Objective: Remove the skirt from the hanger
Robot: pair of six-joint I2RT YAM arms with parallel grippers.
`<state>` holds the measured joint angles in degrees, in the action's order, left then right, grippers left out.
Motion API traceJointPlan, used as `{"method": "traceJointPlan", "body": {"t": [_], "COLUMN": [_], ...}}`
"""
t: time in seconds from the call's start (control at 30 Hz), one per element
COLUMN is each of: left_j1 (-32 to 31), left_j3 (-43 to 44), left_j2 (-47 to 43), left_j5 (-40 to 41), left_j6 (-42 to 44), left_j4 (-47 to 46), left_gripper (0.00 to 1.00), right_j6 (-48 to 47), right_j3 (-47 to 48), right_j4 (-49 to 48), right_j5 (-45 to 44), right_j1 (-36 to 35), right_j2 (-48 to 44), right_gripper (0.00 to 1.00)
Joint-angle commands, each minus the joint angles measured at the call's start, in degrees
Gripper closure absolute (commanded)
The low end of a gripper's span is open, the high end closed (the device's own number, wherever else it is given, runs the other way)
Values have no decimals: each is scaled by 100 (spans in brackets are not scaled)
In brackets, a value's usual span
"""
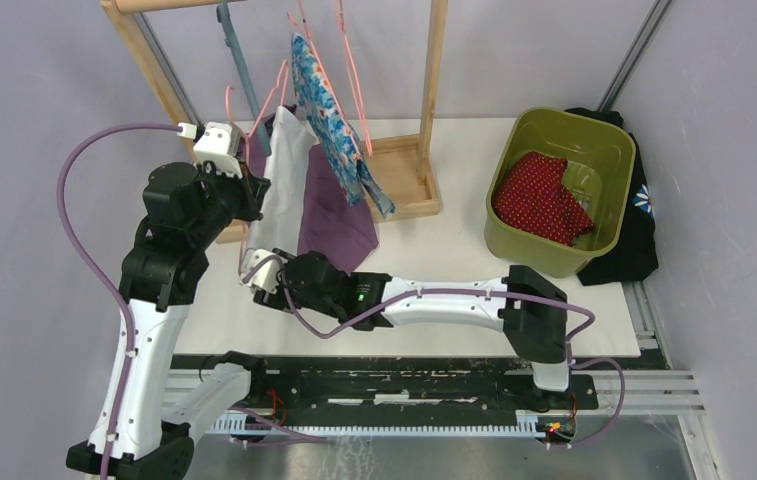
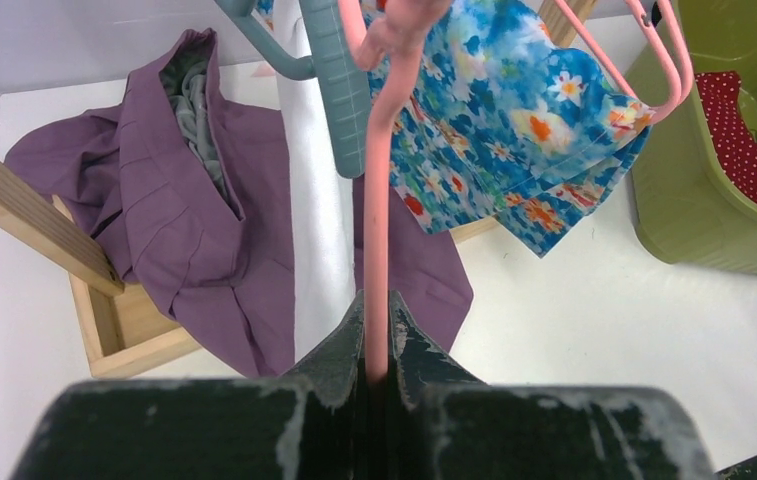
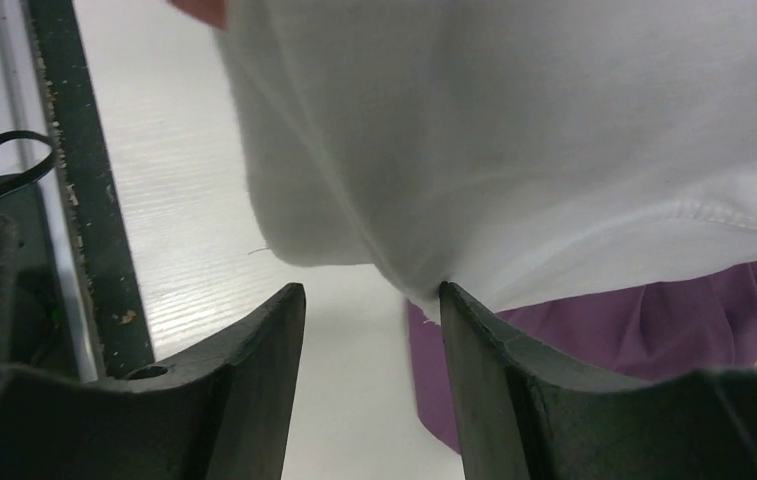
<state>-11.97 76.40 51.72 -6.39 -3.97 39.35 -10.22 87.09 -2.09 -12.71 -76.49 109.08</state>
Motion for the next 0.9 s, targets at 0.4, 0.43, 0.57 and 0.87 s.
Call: {"method": "traceJointPlan", "body": {"t": [0.4,0.43,0.57,0.87], "left_j1": [-5,-7,-12,-10], "left_j3": [58,59,67,-19], "left_j2": [-167,-159,-129,-138], "left_j5": [-139,-132,-125,-29], "left_j6": [-175,-172,-165,-133], "left_j4": [-355,-357,-353,-357], "left_gripper": [97,97,97,97], "right_j6": [-411,-392,-181,-518], "right_j3": [71,3,-294,-800], "right_j4": [-1756,-1771,-1635,-1580], "right_j5": [-1957,-1933,-1719,-2636], "right_j1": [182,197,341,601], "right_j2": [264,179,-221,-1234], "right_gripper": [99,99,99,99]}}
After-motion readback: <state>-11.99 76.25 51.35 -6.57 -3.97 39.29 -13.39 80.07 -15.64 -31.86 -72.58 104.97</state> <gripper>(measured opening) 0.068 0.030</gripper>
